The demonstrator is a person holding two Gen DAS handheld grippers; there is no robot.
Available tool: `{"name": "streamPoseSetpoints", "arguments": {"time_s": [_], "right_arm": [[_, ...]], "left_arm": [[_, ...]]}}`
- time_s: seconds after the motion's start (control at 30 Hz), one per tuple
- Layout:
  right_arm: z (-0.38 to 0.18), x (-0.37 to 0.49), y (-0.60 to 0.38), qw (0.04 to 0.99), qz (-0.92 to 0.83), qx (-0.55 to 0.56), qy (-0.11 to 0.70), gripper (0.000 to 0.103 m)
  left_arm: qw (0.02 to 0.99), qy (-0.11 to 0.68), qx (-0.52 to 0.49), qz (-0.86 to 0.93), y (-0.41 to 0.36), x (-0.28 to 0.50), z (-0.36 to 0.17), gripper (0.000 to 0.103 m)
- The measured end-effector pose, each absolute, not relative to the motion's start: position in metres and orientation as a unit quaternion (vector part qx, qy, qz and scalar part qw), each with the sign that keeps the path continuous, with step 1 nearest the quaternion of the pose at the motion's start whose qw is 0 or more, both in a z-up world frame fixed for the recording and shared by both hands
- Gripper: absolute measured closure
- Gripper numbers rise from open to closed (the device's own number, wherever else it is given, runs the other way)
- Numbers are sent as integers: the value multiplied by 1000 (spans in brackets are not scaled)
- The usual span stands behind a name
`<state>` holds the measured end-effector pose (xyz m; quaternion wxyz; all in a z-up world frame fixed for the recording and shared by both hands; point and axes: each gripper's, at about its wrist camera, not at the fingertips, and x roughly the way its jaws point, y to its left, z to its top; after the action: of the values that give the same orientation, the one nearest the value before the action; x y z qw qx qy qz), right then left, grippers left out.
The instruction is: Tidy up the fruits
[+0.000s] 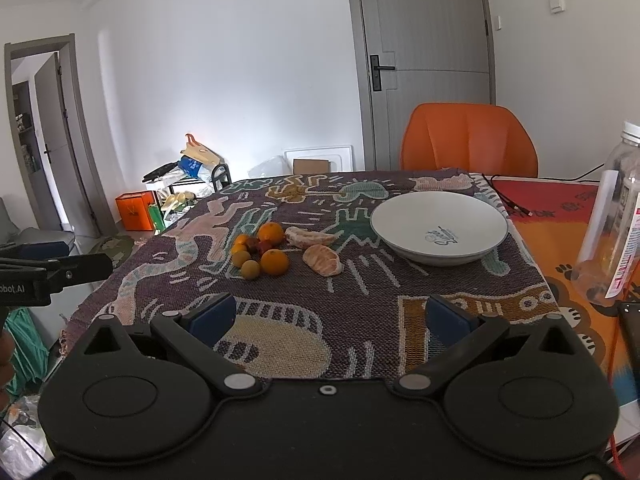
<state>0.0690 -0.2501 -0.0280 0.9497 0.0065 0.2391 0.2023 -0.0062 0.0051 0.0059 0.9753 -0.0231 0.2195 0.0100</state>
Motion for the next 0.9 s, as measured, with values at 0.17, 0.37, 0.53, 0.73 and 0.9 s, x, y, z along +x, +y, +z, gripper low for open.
{"name": "streamPoseSetpoints", "arguments": {"time_s": [0.17, 0.37, 0.53, 0.73, 0.9], "right_arm": [[-28, 68, -251, 949, 205, 11, 238, 0], [-29, 68, -251, 949, 207, 9, 238, 0], [-30, 69, -250, 949, 208, 11, 238, 0], [-31, 73, -251, 949, 209, 14, 237, 0], [-35, 83, -252, 948, 205, 20, 241, 0]], "left_arm": [[975, 222, -22, 12, 6, -7, 6, 0], [975, 220, -21, 11, 6, -7, 6, 0], [975, 220, -22, 12, 6, -6, 6, 0], [974, 224, -19, 15, 7, 0, 4, 0], [975, 220, -19, 19, 8, 9, 4, 0]]}}
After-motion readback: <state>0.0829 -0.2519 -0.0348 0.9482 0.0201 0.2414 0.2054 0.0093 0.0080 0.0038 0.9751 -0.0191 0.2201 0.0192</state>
